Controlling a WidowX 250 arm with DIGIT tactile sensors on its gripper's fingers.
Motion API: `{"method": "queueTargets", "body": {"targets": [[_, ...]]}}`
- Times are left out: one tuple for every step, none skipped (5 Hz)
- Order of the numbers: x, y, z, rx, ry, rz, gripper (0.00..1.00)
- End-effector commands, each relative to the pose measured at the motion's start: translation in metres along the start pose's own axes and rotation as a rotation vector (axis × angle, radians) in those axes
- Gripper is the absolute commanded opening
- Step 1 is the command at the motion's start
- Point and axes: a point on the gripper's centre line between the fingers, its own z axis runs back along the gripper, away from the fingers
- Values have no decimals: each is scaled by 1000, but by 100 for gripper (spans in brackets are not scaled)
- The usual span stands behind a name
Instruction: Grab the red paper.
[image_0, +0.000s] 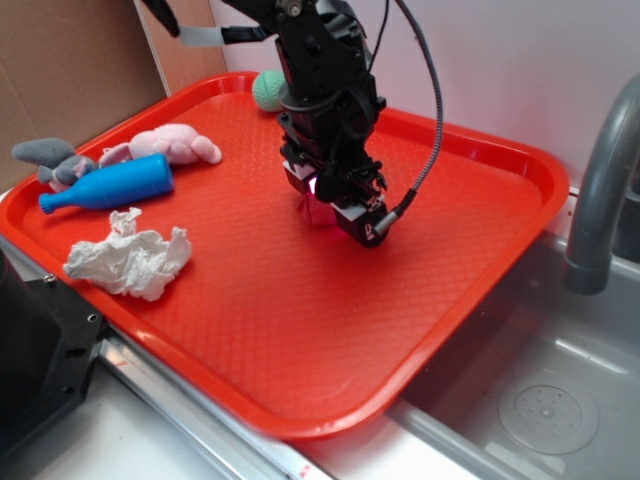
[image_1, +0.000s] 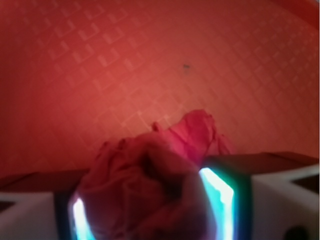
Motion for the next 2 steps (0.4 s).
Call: {"method": "queueTargets", "body": {"targets": [[-8, 45, 78, 43, -15, 194, 0], [-28, 69, 129, 12, 8, 338, 0]]}}
